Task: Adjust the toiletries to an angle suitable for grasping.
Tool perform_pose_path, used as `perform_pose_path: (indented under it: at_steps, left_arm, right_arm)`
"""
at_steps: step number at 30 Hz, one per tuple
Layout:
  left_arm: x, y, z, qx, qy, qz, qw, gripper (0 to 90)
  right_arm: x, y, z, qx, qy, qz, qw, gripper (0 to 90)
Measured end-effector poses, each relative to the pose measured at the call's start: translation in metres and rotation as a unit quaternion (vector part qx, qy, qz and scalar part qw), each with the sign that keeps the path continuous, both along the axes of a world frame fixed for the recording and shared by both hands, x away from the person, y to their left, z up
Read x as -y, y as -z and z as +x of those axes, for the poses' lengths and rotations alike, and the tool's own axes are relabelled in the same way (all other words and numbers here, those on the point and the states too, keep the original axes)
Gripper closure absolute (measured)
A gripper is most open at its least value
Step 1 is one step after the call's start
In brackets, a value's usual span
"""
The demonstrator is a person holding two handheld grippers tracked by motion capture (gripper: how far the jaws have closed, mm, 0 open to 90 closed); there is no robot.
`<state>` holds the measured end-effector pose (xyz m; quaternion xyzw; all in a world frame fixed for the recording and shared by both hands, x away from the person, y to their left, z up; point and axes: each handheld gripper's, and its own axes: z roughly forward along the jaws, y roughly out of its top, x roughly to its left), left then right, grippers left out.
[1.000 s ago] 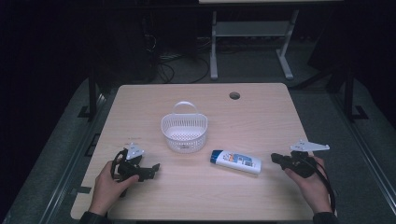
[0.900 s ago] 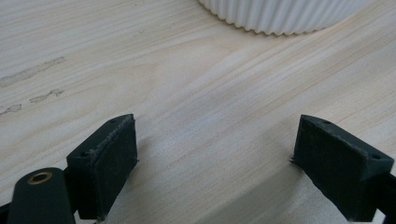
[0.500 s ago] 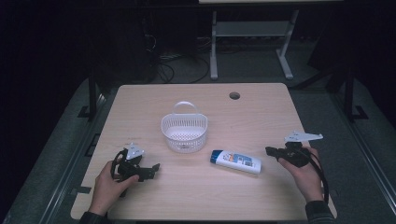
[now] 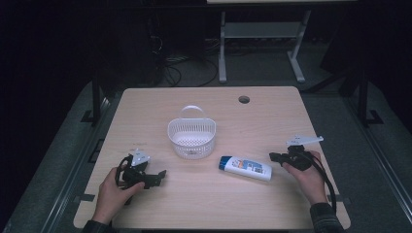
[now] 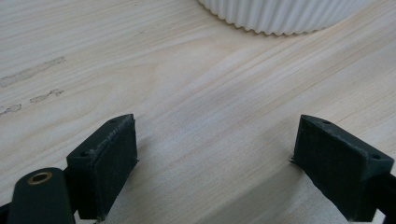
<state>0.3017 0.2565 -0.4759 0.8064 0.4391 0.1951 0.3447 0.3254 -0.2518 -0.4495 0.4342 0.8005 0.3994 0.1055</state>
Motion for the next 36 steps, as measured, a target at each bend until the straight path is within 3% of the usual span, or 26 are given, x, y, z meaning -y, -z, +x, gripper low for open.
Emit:
perform_pose_path:
  at_steps: [15,36]
  left_arm:
    - [0.000,0.000,0.000,0.000,0.000,0.000,1.0000,12.7]
    - [0.000,0.000,0.000,0.000,0.000,0.000,1.0000,12.7]
  right_arm:
    - [-0.005,0.009,-0.004,-0.022,-0.020,-0.010,0.9995,89.9]
    - [-0.007,0.008,-0.017,-0.025,-0.044,-0.017,0.9986,89.9]
